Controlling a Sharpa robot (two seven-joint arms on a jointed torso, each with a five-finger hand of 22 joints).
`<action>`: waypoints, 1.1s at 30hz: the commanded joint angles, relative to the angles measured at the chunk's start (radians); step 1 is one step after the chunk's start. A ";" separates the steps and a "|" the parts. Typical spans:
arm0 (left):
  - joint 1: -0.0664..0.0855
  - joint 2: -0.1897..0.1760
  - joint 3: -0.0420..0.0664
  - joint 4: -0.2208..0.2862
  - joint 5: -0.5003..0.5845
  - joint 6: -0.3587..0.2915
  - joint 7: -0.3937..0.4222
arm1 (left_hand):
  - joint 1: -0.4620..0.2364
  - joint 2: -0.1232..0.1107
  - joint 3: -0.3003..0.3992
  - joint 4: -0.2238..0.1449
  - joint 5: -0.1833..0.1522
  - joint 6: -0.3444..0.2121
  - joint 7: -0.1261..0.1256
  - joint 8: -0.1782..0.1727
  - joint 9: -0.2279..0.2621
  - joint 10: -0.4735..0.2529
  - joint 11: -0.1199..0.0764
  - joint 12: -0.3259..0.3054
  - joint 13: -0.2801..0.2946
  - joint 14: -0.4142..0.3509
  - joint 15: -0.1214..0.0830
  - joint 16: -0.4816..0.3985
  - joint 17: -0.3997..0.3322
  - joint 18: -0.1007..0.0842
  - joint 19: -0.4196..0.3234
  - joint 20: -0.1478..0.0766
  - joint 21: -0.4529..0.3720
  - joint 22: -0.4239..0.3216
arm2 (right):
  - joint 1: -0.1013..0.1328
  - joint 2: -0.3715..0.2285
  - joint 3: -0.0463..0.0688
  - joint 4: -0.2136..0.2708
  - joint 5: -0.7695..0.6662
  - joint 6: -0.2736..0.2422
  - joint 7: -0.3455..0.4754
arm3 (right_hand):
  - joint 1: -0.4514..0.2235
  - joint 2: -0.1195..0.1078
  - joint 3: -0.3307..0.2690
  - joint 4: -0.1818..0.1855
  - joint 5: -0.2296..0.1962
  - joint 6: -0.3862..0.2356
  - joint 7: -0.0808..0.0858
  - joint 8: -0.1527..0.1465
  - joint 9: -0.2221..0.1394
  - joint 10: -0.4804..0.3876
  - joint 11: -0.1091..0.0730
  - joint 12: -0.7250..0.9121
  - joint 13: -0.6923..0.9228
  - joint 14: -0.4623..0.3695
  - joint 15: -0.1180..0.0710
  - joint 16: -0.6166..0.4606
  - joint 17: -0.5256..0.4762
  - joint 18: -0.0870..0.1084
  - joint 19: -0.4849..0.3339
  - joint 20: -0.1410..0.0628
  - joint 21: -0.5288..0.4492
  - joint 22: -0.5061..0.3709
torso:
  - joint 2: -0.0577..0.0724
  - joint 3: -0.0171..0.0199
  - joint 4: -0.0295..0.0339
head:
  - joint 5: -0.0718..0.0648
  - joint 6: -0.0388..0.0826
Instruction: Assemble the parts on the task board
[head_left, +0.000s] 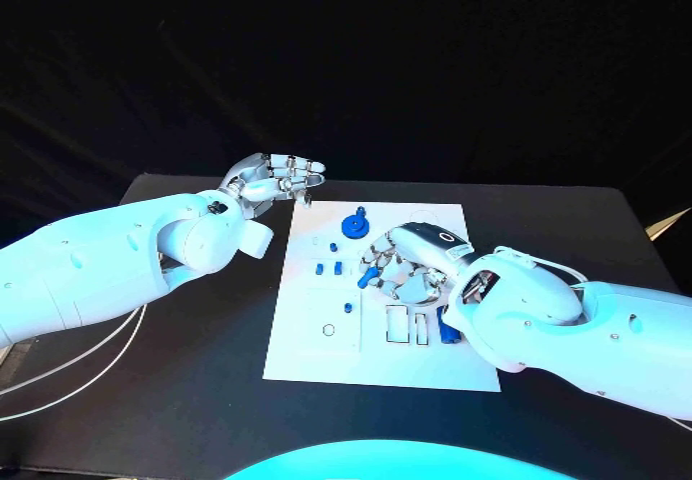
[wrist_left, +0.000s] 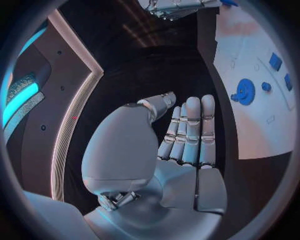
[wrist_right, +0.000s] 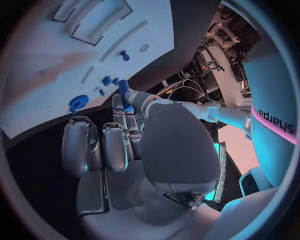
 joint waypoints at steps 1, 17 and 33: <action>0.000 0.007 0.000 -0.003 0.006 0.018 0.012 | -0.005 0.007 -0.004 0.003 0.005 -0.007 0.018 0.003 -0.001 -0.007 0.001 0.006 0.000 -0.005 0.000 0.000 -0.002 0.006 -0.001 0.005 -0.005 -0.001 | -0.021 0.032 -0.002 -0.002 -0.009 -0.008 0.021 | -0.006 0.002 0.002 -0.007 0.002 0.003 0.002 0.028 0.048 0.033 -0.026 -0.004 0.002 0.041 -0.006 0.005 -0.001 -0.004 0.050 -0.005 0.000 0.146 | 0.001 -0.0012 0.0017 | 0.005 -0.003; 0.001 0.021 0.000 -0.007 0.006 0.023 0.011 | -0.005 0.007 -0.005 0.004 0.004 -0.008 0.018 0.005 -0.001 -0.008 0.001 0.008 0.000 -0.005 0.000 0.000 -0.002 0.006 -0.001 0.005 -0.006 -0.002 | -0.098 0.131 -0.011 -0.059 -0.018 0.029 0.015 | -0.010 0.001 0.008 -0.017 0.002 -0.001 0.005 0.029 0.052 0.033 -0.024 -0.009 0.003 0.041 -0.005 0.004 -0.004 -0.004 0.049 -0.004 -0.004 0.144 | 0.002 -0.0014 0.0015 | 0.022 -0.011; 0.001 0.022 0.000 -0.002 0.006 0.029 0.009 | -0.004 0.006 -0.005 0.003 0.004 -0.008 0.017 0.006 -0.001 -0.008 0.001 0.009 0.000 -0.006 -0.001 0.000 -0.002 0.006 -0.001 0.005 -0.006 -0.002 | -0.119 0.164 -0.015 -0.093 -0.081 0.062 -0.030 | -0.012 0.001 0.009 -0.019 0.002 -0.002 0.006 0.030 0.053 0.033 -0.024 -0.011 0.003 0.041 -0.005 0.004 -0.004 -0.004 0.049 -0.004 -0.004 0.145 | 0.002 -0.0012 0.0016 | 0.027 -0.019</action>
